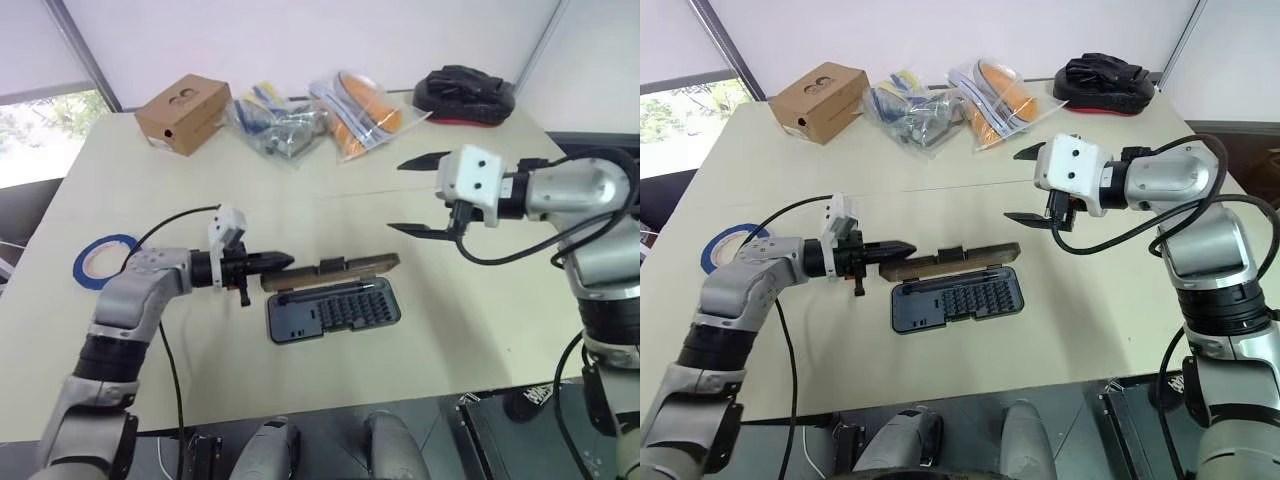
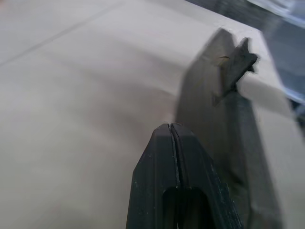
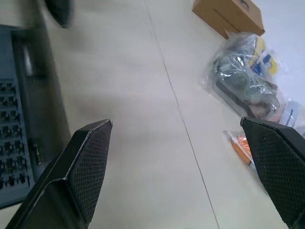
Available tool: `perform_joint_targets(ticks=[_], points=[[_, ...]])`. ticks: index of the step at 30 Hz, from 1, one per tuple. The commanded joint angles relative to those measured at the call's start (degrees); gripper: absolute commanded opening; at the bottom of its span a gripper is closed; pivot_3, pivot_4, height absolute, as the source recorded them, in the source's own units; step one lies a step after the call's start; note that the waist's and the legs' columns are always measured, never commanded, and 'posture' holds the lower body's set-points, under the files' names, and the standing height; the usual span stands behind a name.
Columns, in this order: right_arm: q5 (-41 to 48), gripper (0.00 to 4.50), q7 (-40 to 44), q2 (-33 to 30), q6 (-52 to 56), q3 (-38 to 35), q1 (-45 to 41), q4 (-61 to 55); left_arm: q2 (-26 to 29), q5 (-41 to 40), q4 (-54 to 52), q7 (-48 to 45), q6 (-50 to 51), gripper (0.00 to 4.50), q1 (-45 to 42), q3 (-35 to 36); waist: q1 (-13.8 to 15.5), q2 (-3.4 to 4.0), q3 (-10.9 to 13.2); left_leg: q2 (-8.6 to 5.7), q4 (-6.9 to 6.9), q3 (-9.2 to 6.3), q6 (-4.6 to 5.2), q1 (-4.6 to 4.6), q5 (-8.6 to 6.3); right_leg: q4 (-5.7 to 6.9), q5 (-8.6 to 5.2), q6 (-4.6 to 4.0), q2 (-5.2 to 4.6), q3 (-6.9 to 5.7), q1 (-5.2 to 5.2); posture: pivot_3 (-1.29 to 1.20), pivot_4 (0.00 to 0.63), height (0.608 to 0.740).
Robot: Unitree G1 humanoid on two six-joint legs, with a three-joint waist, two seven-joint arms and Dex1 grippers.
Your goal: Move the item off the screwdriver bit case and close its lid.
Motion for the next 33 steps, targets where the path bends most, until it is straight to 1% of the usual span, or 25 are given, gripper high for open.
perform_joint_targets(ticks=[1,5,8,11,14,16,18,21,27,28,30,33], points=[[1.0,4.48,-1.54,-0.74,0.26,-1.74,0.62,-2.62,2.23,0.3,-3.3,-3.69,-0.07,0.0,1.83,-3.37,0.11,0.0,0.0,0.0,0.0,0.0,0.0,0.0,0.0,0.0,0.0,0.0,0.01,0.0,0.0,0.0,0.15,0.74],[1.27,4.48,-2.57,-0.48,0.72,-1.21,1.59,-3.66,2.79,4.01,-2.03,-4.01,-2.85,0.0,3.82,-7.25,0.17,0.0,0.01,0.0,0.01,0.01,0.0,-0.02,0.0,-0.01,0.0,0.0,0.01,0.0,0.0,0.0,0.15,0.74],[1.54,4.48,-2.95,-0.31,0.97,-0.92,1.86,-3.89,1.93,6.27,-0.18,-3.11,-5.38,0.0,4.23,-8.57,0.27,0.0,0.01,0.0,0.02,0.01,0.0,-0.02,0.0,-0.01,0.0,0.0,0.01,-0.01,0.0,0.0,0.15,0.74],[2.97,4.48,-2.36,-0.55,2.57,-1.09,2.84,-5.0,-0.44,7.43,2.17,-1.11,-7.4,0.0,3.09,-8.56,0.38,0.0,0.01,0.0,0.03,0.01,0.0,-0.02,0.0,-0.03,0.0,0.0,0.01,-0.01,0.02,0.0,0.15,0.74],[8.17,4.48,-0.4,-0.77,7.46,-2.16,5.14,-7.77,-2.94,5.7,2.86,-0.2,-5.51,0.0,0.77,-7.6,0.44,-0.01,0.01,-0.01,0.08,-0.01,0.01,-0.03,0.0,-0.04,0.0,0.0,0.01,-0.03,0.06,0.0,0.15,0.74],[12.27,4.48,0.09,0.1,11.41,-2.28,7.75,-10.32,-3.34,6.87,3.96,-0.61,-6.27,0.0,0.35,-8.68,0.32,-0.01,0.01,-0.01,0.09,-0.01,0.01,-0.04,0.0,-0.04,0.0,0.0,0.01,-0.03,0.06,0.0,0.15,0.74],[14.95,4.48,0.37,1.37,13.79,-0.61,11.05,-12.37,-3.41,8.58,5.6,-1.16,-7.52,0.0,0.4,-10.34,0.26,-0.01,0.01,0.0,0.06,-0.02,0.02,-0.03,-0.01,-0.03,0.0,0.0,0.02,-0.04,0.05,0.0,0.15,0.74],[18.61,4.48,-0.42,4.97,17.72,1.91,14.48,-12.44,-3.24,10.88,7.81,-2.25,-9.4,0.0,1.26,-12.63,0.23,-0.05,-0.03,0.0,0.06,-0.01,0.02,0.02,-0.01,-0.03,0.0,0.0,0.02,-0.03,0.08,0.0,0.15,0.74],[18.27,4.48,-0.23,8.16,18.54,8.27,16.39,-11.91,-1.9,13.37,10.03,-4.03,-11.71,0.0,2.0,-14.56,0.27,-0.03,-0.05,0.02,0.04,0.02,0.04,0.21,-0.02,-0.04,0.0,0.0,0.01,-0.01,0.24,0.0,0.15,0.74],[18.2,4.24,0.04,8.34,18.46,9.11,16.71,-12.06,-1.69,13.6,10.23,-4.24,-12.02,0.0,2.01,-14.65,0.27,-0.02,-0.06,0.03,0.0,0.01,0.06,0.29,-0.03,-0.03,0.0,0.0,0.03,-0.02,0.3,0.0,0.15,0.74],[17.79,3.59,0.37,8.41,18.07,10.62,17.26,-12.39,-1.3,13.74,10.37,-4.61,-12.38,0.0,2.1,-14.6,0.27,-0.01,-0.06,0.03,-0.06,0.02,0.07,0.41,-0.04,-0.03,0.0,0.0,0.03,-0.01,0.38,0.0,0.15,0.74],[17.61,2.03,0.34,8.55,17.76,12.05,17.96,-12.4,-0.54,13.37,9.93,-5.25,-12.1,0.0,2.26,-14.16,0.18,-0.01,-0.06,0.03,-0.07,0.03,0.11,0.5,-0.06,-0.05,0.0,0.0,0.03,-0.02,0.48,0.0,0.15,0.74]])
